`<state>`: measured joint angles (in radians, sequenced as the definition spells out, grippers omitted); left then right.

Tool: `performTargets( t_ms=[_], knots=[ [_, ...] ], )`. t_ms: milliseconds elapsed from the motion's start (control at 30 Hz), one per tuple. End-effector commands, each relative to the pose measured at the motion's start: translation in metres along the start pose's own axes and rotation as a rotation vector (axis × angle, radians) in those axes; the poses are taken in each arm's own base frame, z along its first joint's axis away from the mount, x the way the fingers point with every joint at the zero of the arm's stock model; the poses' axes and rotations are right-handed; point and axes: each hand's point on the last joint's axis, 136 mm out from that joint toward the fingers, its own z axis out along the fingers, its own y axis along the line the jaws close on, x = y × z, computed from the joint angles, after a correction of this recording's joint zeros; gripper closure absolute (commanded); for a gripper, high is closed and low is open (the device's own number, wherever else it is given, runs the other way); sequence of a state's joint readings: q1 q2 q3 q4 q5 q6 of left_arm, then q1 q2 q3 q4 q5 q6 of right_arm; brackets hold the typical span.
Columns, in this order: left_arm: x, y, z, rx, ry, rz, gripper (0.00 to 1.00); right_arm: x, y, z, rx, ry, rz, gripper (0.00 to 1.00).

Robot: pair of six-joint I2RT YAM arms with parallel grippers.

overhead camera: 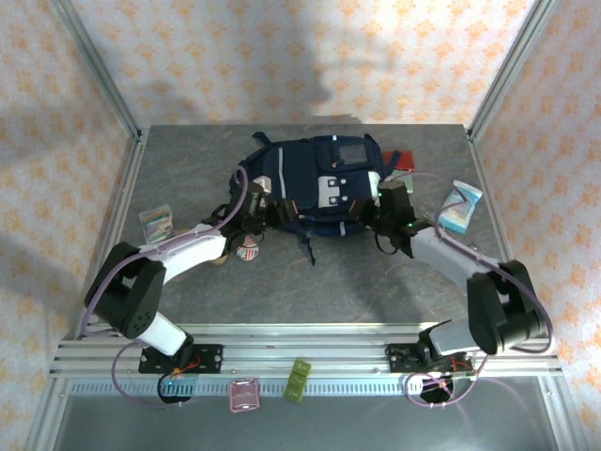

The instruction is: Pack the student bag

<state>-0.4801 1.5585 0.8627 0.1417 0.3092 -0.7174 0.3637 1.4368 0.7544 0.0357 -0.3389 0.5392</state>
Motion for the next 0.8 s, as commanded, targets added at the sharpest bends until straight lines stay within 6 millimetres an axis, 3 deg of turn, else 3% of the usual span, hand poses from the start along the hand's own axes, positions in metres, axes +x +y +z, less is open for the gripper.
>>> performTargets(
  t_ms=[0,133,233,400,533,667,767],
  knots=[
    [-0.016,-0.006,0.005,-0.05,-0.076,0.008,0.47,0.038,-0.01,0.023,-0.03,0.107,0.03,0.82],
    [-0.004,0.026,0.024,-0.166,-0.056,0.0,0.64,0.074,-0.009,0.039,-0.03,0.174,0.038,0.85],
    [-0.002,0.041,0.035,-0.218,-0.035,0.021,0.68,0.085,0.001,0.04,-0.06,0.201,0.029,0.82],
    [-0.014,0.035,0.032,-0.223,-0.058,0.056,0.68,0.052,0.027,0.013,-0.089,0.106,-0.015,0.71],
    [-0.021,0.021,0.018,-0.17,-0.093,0.043,0.59,0.024,0.059,-0.009,-0.145,0.049,-0.041,0.57],
    [-0.025,0.011,0.003,-0.126,-0.123,0.036,0.58,0.016,0.088,-0.006,-0.218,0.084,-0.052,0.56],
    [-0.032,0.0,-0.016,-0.044,-0.202,0.033,0.51,0.014,0.103,0.009,-0.263,0.126,-0.04,0.56]
  ],
)
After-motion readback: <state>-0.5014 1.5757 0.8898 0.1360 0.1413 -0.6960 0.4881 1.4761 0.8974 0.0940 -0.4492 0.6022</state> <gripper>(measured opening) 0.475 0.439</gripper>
